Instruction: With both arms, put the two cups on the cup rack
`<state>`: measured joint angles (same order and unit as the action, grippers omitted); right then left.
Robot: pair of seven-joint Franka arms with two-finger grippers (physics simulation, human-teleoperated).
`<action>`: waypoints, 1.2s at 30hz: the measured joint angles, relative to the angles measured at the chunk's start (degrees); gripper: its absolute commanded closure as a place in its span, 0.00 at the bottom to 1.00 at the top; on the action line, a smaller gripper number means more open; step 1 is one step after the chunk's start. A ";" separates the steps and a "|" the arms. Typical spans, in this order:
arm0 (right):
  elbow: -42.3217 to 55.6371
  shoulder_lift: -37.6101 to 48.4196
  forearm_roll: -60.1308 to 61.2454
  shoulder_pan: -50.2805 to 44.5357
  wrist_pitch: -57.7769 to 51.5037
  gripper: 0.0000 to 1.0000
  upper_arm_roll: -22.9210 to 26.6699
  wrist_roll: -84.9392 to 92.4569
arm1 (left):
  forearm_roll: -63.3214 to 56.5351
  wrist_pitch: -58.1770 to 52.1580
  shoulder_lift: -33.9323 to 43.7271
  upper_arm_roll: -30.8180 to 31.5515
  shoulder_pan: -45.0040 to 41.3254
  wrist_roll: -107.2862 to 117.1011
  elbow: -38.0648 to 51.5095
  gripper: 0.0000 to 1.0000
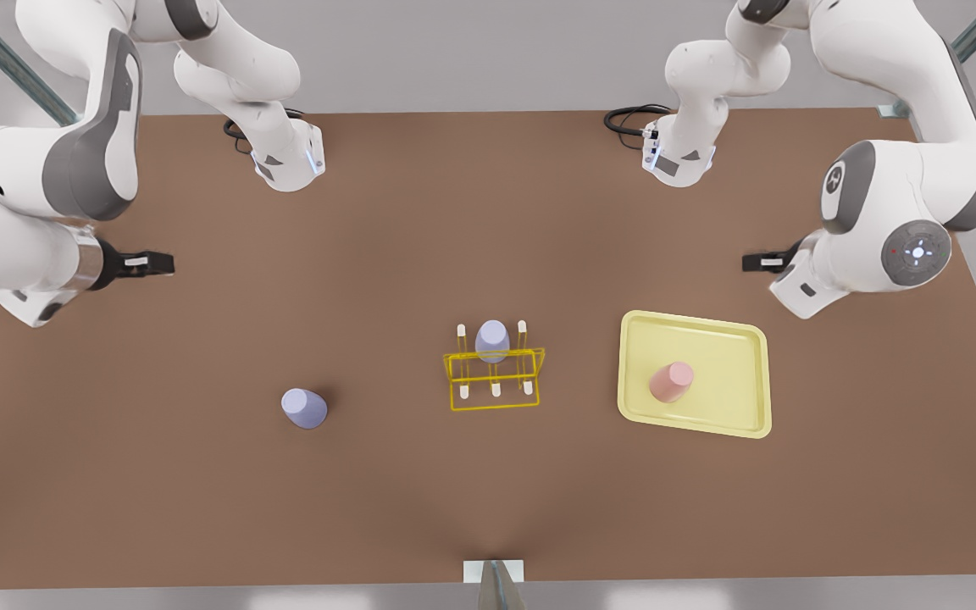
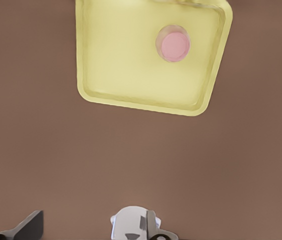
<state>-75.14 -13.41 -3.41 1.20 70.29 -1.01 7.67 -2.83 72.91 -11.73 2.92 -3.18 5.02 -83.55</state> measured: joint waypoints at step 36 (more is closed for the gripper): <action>-10.55 -28.45 3.18 -9.99 52.47 0.00 -1.15 -11.81 | 2.85 43.44 -26.25 0.32 -4.20 1.78 -11.04 0.00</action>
<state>-85.68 -41.86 -0.24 -8.79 122.76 -2.17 -4.14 0.02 116.35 -37.98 3.25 -7.38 6.80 -94.59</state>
